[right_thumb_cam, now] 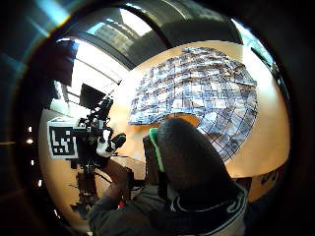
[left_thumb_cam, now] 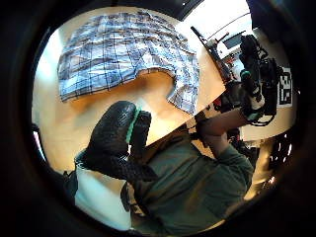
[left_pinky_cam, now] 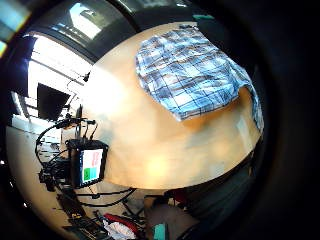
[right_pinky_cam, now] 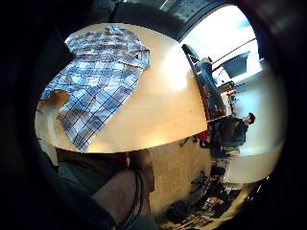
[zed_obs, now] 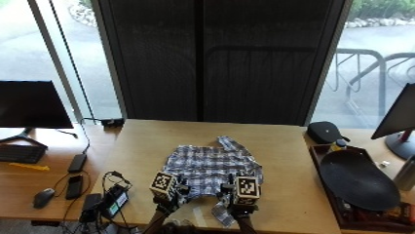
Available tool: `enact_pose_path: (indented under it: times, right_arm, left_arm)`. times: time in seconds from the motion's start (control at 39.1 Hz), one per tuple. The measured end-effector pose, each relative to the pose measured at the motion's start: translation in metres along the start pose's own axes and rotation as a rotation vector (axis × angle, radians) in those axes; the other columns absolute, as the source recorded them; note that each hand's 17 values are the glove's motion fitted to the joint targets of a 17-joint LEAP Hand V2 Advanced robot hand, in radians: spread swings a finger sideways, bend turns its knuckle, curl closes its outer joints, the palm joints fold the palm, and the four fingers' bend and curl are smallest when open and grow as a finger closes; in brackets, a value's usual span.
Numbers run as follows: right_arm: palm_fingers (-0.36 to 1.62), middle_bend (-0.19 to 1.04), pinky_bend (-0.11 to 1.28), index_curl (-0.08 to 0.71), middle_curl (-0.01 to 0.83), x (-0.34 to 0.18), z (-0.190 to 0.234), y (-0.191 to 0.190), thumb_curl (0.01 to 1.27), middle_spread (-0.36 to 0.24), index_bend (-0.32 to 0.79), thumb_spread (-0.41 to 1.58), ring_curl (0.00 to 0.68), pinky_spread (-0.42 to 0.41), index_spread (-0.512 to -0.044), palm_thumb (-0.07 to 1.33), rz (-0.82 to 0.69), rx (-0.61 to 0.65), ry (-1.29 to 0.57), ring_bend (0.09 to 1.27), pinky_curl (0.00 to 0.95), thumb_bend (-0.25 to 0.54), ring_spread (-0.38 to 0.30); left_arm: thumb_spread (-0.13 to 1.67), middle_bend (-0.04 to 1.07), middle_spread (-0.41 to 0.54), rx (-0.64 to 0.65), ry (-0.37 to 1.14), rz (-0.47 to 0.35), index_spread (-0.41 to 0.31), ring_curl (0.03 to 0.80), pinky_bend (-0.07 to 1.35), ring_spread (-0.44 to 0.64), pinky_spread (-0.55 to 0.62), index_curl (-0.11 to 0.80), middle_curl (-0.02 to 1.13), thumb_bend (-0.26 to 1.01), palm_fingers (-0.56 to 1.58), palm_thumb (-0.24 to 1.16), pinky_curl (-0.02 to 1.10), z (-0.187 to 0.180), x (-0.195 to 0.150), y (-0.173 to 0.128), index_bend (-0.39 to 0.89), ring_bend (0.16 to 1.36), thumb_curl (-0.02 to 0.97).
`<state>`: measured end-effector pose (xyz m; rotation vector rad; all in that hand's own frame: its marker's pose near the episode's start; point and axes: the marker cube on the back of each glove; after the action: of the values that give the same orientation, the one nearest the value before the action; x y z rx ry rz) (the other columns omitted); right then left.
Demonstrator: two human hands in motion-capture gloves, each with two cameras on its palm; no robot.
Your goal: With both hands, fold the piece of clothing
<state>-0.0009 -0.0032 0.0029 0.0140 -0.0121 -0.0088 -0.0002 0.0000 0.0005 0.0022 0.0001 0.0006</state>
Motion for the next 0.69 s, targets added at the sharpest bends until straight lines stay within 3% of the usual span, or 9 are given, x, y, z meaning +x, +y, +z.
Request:
enact_pose_path:
  times: [0.1, 0.26, 0.44, 0.56, 0.69]
  right_arm:
    - [0.19, 0.19, 0.49, 0.033, 0.073, 0.001, 0.007, -0.007, 0.08, -0.023, 0.08, 0.67, 0.092, 0.136, -0.283, 0.23, -0.016, 0.028, -0.005, 0.34, 0.156, 0.136, 0.042]
    - [0.14, 0.21, 0.53, 0.064, 0.129, 0.000, 0.007, -0.009, 0.12, -0.030, 0.10, 0.94, 0.138, 0.176, -0.364, 0.24, -0.021, 0.048, -0.028, 0.38, 0.216, 0.123, 0.057]
    - [0.11, 0.22, 0.55, 0.092, 0.179, 0.000, 0.006, -0.006, 0.16, -0.034, 0.11, 1.10, 0.169, 0.195, -0.403, 0.25, 0.001, 0.026, -0.025, 0.41, 0.252, 0.094, 0.065]
    - [0.09, 0.22, 0.56, 0.109, 0.207, 0.001, 0.003, -0.003, 0.18, -0.035, 0.12, 1.16, 0.186, 0.202, -0.416, 0.25, -0.014, 0.013, -0.011, 0.42, 0.270, 0.071, 0.068]
    - [0.08, 0.22, 0.57, 0.125, 0.230, 0.004, 0.003, -0.002, 0.20, -0.035, 0.12, 1.19, 0.199, 0.205, -0.422, 0.26, -0.008, 0.006, 0.013, 0.43, 0.285, 0.048, 0.070]
  left_arm:
    - [0.61, 0.27, 0.011, 0.012, -0.006, 0.002, -0.069, 0.147, 0.37, 0.12, 0.20, 0.054, 0.13, 0.12, 0.44, 0.24, 0.10, 0.000, -0.001, -0.001, 0.11, 0.48, 0.087]
    - [0.84, 0.27, 0.014, 0.001, -0.012, 0.010, -0.090, 0.203, 0.41, 0.15, 0.28, 0.096, 0.20, 0.09, 0.39, 0.25, 0.16, -0.007, 0.003, 0.004, 0.12, 0.52, 0.133]
    - [0.96, 0.27, 0.016, 0.108, -0.184, 0.001, -0.100, 0.231, 0.43, 0.17, 0.32, 0.135, 0.25, 0.05, 0.36, 0.26, 0.19, -0.015, -0.019, -0.010, 0.12, 0.54, 0.177]
    - [1.00, 0.27, 0.017, -0.016, -0.040, -0.013, -0.103, 0.245, 0.44, 0.18, 0.34, 0.158, 0.28, 0.02, 0.35, 0.27, 0.20, -0.001, -0.004, 0.005, 0.13, 0.55, 0.202]
    - [1.03, 0.28, 0.017, 0.017, -0.005, -0.001, -0.105, 0.256, 0.44, 0.18, 0.35, 0.178, 0.30, -0.01, 0.34, 0.28, 0.22, -0.005, 0.002, 0.002, 0.13, 0.56, 0.224]
